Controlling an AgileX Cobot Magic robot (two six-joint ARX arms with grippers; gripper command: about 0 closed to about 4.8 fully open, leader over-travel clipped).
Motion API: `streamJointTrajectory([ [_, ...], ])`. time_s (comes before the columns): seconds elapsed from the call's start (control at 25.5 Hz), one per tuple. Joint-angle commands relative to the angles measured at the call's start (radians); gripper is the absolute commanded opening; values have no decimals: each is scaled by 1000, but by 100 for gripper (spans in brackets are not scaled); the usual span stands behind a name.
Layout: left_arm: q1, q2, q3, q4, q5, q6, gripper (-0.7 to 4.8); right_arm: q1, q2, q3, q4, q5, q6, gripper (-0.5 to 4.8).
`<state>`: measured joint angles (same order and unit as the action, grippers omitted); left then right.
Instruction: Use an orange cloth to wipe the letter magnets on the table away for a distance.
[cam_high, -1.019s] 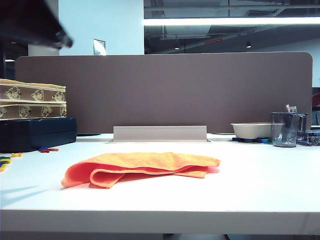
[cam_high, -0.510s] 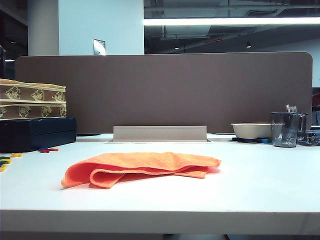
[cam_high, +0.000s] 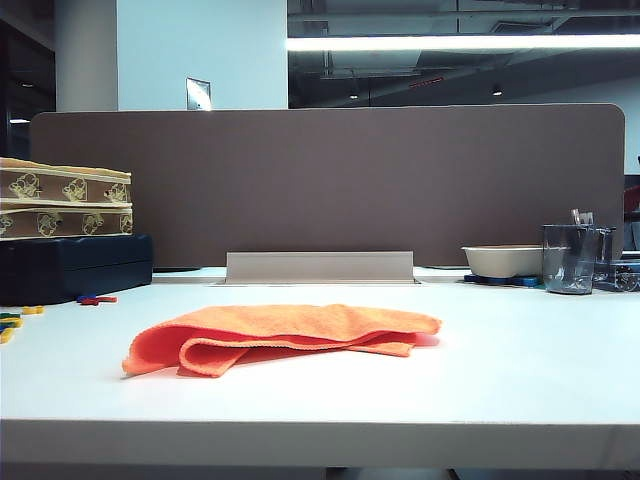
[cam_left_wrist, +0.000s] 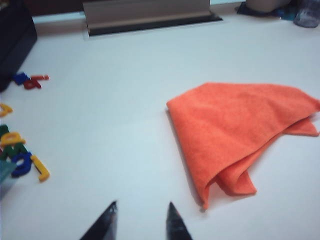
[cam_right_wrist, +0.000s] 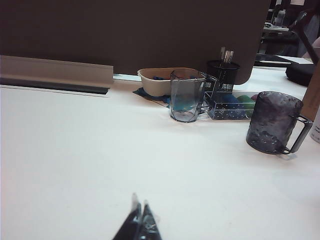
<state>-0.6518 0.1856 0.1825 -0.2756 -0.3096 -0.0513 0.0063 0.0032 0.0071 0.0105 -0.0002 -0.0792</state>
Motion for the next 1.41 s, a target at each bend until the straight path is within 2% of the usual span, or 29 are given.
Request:
streamJointTrajectory([
  [0.04,0,0,-45,71,3,-13,120,0,-3,-8,16,1,1,-5],
  [0.55,0,0,-139,114,45,-13,120,0,-3,-8,16,1,1,-5],
  [1.41,0,1,-172,99,48,-35,120,0,-3,-8,16,1,1,-5],
])
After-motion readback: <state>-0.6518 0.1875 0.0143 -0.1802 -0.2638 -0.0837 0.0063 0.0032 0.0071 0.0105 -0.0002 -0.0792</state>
